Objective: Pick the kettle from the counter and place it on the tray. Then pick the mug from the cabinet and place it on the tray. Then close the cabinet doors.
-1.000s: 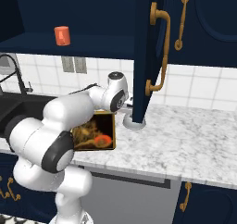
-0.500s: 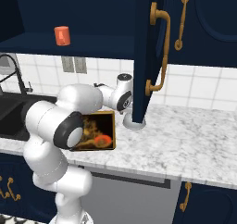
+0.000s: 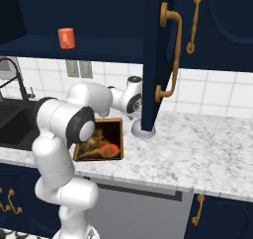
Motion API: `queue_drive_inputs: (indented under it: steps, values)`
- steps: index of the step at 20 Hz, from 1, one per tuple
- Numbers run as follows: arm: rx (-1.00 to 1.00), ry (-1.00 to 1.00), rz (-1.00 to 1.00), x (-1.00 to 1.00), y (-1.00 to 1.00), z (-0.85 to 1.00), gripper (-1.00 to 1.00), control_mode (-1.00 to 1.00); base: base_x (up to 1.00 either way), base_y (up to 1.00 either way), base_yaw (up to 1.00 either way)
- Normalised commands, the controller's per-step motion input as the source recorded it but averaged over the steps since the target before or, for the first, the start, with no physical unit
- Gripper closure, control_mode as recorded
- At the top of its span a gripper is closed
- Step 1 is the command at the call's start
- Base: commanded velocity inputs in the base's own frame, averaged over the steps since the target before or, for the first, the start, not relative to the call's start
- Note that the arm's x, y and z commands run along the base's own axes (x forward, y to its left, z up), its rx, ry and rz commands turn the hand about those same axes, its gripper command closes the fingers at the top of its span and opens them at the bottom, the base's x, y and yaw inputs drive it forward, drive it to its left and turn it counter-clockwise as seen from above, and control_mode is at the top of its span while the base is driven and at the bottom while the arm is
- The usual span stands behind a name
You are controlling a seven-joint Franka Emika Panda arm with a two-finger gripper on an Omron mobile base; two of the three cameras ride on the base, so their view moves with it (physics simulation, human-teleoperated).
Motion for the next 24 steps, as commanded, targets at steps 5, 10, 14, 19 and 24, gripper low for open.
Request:
queue_drive_inputs:
  steps: [5,10,14,19,24]
  values:
    - [0.00,0.11,0.00,0.33,-0.06,-0.14,-1.00,-1.00,0.00,0.00,0.00]
    - [0.02,0.08,0.00,0.28,-0.14,-0.12,-1.00,-1.00,0.00,0.00,0.00]
    - [0.03,0.04,0.00,0.27,-0.09,-0.11,-1.00,-1.00,0.00,0.00,0.00]
    - [0.02,0.03,0.00,0.18,-0.02,-0.12,-1.00,-1.00,0.00,0.00,0.00]
    - [0.00,0.01,0.00,0.01,0.02,-0.17,1.00,-1.00,0.00,0.00,0.00]
